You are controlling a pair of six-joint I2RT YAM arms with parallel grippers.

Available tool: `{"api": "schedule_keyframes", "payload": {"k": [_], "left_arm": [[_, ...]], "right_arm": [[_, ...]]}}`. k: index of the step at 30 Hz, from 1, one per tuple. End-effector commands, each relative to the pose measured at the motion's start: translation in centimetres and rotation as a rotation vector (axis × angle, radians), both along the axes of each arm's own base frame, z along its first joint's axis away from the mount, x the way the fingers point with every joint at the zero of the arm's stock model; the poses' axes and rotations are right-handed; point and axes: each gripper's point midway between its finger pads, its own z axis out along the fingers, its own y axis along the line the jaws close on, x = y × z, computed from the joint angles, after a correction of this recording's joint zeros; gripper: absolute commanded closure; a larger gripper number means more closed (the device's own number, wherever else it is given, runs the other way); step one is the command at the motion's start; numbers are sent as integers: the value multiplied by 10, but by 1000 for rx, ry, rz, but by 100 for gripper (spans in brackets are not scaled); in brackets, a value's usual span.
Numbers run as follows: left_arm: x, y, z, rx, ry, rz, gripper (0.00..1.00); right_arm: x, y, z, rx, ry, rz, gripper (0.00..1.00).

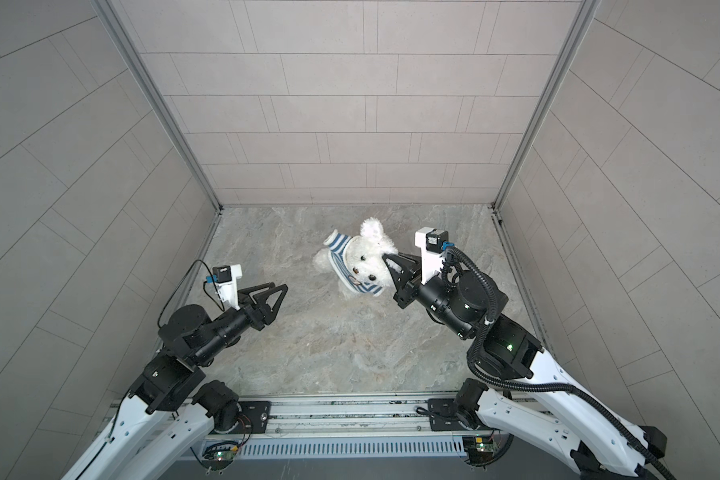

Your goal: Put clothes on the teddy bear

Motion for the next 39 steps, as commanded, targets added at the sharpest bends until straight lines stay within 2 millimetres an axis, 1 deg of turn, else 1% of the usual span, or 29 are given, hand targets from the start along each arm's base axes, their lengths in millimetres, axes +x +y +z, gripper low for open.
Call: {"api": "schedule_keyframes", "payload": {"k": [1, 3, 6, 9, 11, 13, 16, 18, 20, 24, 26, 32, 35, 39], "left_arm": [[-3, -20, 12, -91, -36, -105, 35], [-1, -32, 11, -145, -26, -146, 36], [1, -55, 3, -135, 1, -196, 34], [4, -78, -13, -100, 57, -217, 34], [9, -90, -25, -132, 105, -226, 36], [12, -101, -35, -159, 139, -239, 37], [21, -110, -53, -198, 198, -216, 41], [28, -112, -68, -221, 241, -189, 44], [32, -117, -77, -242, 263, -186, 45], [33, -135, -86, -245, 289, -224, 45], [32, -146, -90, -242, 306, -252, 45], [37, -167, -105, -284, 356, -295, 47], [38, -177, -105, -312, 362, -319, 49], [38, -185, -106, -293, 361, -330, 51]], "right_arm": [[17, -40, 1, 152, 120, -285, 100], [19, -41, -8, 141, 191, -355, 100], [18, -35, -22, 143, 250, -436, 100], [20, -26, -36, 225, 293, -447, 100], [22, -22, -44, 279, 312, -449, 100], [24, -20, -51, 297, 322, -452, 100], [24, -21, -58, 311, 333, -460, 100], [24, -21, -62, 324, 343, -461, 100], [23, -22, -67, 332, 354, -464, 100], [22, -25, -74, 362, 369, -468, 100], [22, -26, -75, 364, 372, -470, 100], [22, -25, -78, 378, 384, -467, 100], [22, -22, -79, 383, 389, -458, 100], [21, -21, -80, 389, 398, -450, 100]]}}
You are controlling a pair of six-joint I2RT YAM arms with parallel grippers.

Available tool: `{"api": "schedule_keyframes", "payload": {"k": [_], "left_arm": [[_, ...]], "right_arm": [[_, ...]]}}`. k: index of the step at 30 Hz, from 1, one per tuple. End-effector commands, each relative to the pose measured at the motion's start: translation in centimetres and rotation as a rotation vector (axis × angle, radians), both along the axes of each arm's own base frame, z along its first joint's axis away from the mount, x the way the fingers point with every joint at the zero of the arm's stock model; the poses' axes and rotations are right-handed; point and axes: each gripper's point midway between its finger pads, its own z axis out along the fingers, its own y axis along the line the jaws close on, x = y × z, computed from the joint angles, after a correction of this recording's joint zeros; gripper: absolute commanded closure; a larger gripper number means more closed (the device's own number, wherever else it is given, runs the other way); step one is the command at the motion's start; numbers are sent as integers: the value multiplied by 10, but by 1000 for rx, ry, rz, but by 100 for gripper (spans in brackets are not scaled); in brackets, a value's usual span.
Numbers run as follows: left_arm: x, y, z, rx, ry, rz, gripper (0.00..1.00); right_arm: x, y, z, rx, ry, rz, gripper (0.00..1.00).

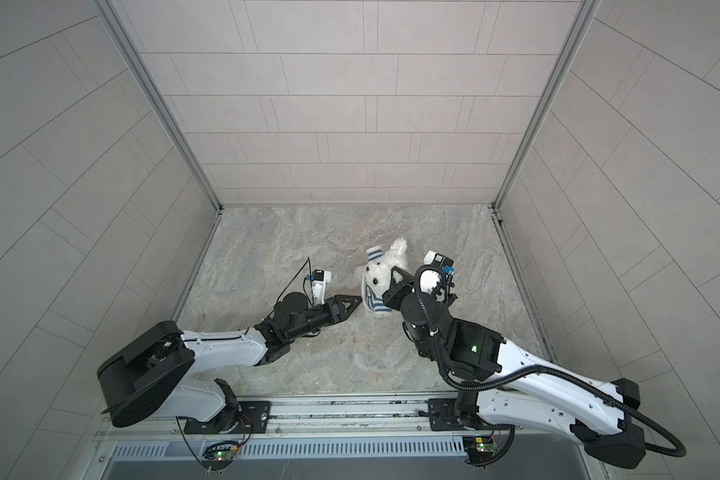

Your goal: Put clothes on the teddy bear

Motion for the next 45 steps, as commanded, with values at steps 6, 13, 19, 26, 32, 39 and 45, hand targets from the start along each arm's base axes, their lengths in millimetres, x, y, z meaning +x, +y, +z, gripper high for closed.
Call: {"api": "schedule_keyframes", "payload": {"k": [6, 13, 19, 26, 32, 39, 45], "left_arm": [[6, -25, 32, -76, -68, -41, 58], [10, -30, 23, -82, -62, -36, 82], [11, -21, 15, -54, -58, -3, 100], [23, 14, -24, 91, -11, 115, 100], [32, 50, -47, 171, -10, 170, 100], [31, 57, -37, 235, -87, 151, 100], [30, 74, -39, 355, -150, 171, 100]], "right_arm": [[0, 4, 8, 94, -10, 1, 100], [0, 7, 12, 102, -9, 12, 100], [-1, 8, 17, 108, -17, 19, 100], [-5, 4, 36, 39, -41, 44, 100], [-11, -6, 51, -13, -58, 62, 100], [-15, 0, 51, -112, -33, 127, 100], [-19, -12, 63, -178, -46, 125, 100]]}}
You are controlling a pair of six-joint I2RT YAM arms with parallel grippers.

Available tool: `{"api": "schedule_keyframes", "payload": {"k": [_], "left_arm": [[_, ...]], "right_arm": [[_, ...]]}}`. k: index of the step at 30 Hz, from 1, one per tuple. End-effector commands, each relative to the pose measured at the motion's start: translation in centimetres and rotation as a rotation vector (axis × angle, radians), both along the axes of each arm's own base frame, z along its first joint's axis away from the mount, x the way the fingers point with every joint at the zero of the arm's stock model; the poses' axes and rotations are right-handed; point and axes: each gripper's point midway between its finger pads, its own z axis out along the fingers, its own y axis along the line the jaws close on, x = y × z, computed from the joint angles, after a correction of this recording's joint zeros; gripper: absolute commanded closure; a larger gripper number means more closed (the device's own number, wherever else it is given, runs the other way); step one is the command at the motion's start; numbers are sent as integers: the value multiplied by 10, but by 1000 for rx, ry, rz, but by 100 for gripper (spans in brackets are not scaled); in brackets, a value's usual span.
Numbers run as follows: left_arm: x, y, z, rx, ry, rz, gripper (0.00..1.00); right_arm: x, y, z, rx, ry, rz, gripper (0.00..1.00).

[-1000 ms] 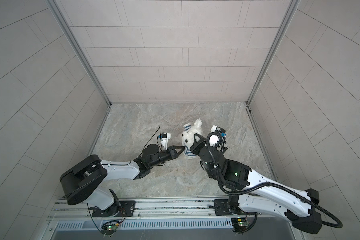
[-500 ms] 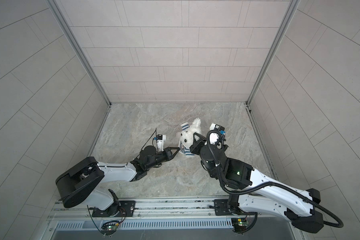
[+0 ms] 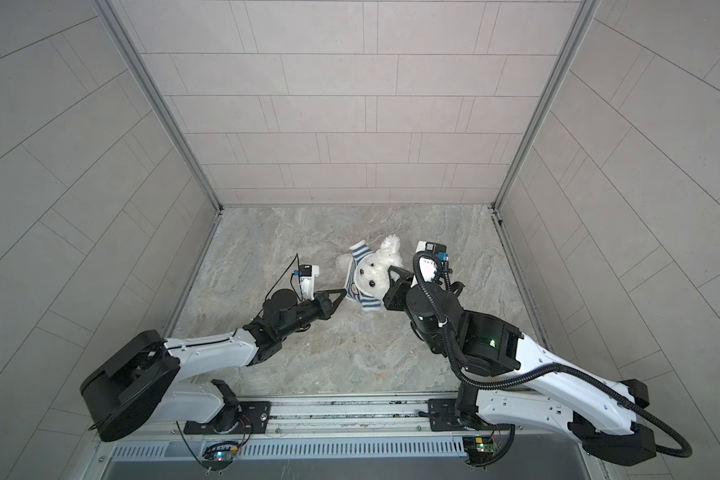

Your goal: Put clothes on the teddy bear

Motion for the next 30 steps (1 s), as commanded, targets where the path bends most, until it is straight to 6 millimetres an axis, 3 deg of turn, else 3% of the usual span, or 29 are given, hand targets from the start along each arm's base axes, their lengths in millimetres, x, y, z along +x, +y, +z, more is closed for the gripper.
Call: {"api": "schedule_keyframes", "payload": {"k": [1, 6, 10, 15, 23, 30], "left_arm": [[2, 31, -45, 213, 46, 82, 100], [4, 29, -47, 349, 50, 135, 100], [8, 43, -50, 401, 60, 215, 100], [9, 59, -52, 424, 59, 271, 100], [9, 70, -67, 465, 89, 321, 100], [13, 78, -66, 497, 86, 367, 100]], "right_arm": [[-3, -20, 32, 22, -62, -42, 100], [-1, -22, 25, -28, -46, -69, 100], [-2, -23, 27, -43, -56, -71, 100], [-4, -30, 29, -55, -64, -84, 100], [-4, -28, 29, -47, -66, -73, 100], [-5, -27, 29, -43, -66, -66, 100]]}}
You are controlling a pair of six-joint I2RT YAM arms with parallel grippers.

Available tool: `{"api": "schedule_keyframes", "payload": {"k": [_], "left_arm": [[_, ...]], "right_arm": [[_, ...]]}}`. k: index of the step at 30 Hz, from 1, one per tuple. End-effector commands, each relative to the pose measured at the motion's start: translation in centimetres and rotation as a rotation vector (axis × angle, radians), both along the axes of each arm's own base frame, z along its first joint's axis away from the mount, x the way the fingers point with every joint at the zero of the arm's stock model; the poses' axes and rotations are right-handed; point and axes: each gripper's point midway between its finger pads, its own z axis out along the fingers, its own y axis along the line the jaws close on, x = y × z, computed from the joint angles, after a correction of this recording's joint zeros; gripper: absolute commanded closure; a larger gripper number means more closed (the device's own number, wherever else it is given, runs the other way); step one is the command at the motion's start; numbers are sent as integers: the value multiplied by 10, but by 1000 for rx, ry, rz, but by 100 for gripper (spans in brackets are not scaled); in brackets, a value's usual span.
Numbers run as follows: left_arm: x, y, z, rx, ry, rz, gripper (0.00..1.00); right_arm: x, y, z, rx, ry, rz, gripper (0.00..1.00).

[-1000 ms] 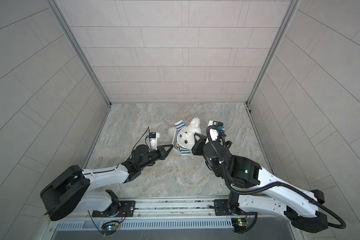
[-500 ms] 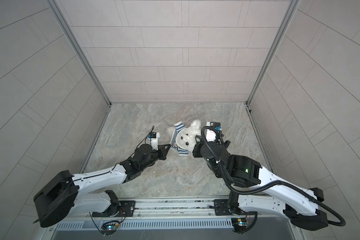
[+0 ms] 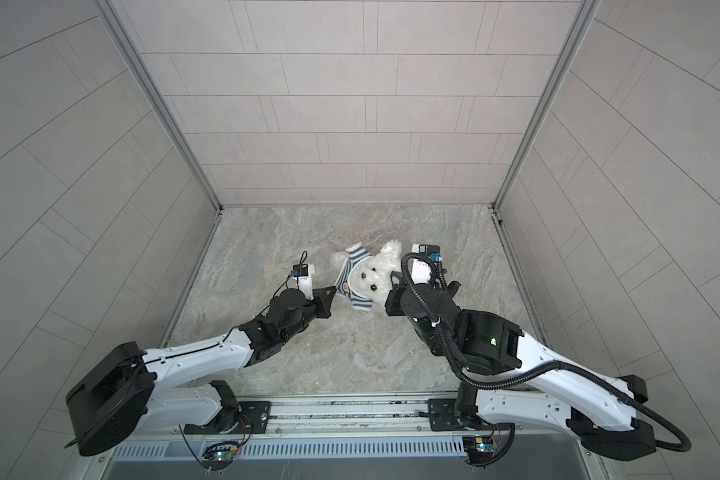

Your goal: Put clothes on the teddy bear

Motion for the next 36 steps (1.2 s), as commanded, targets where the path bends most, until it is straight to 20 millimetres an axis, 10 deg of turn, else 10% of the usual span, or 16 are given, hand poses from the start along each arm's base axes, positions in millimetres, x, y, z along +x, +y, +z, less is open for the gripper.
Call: {"api": "schedule_keyframes", "payload": {"k": [1, 10, 20, 36], "left_arm": [[-1, 51, -58, 238, 115, 167, 100], [1, 44, -54, 226, 94, 155, 100], [-21, -6, 11, -61, -58, -125, 99], [-98, 11, 76, -52, -262, -424, 33]], "right_arm": [[0, -23, 41, 103, -94, -78, 100], [1, -16, 39, 105, -92, -61, 100], [-1, 23, 55, -15, -73, 114, 100], [-10, 20, 95, -118, -94, 283, 100]]}}
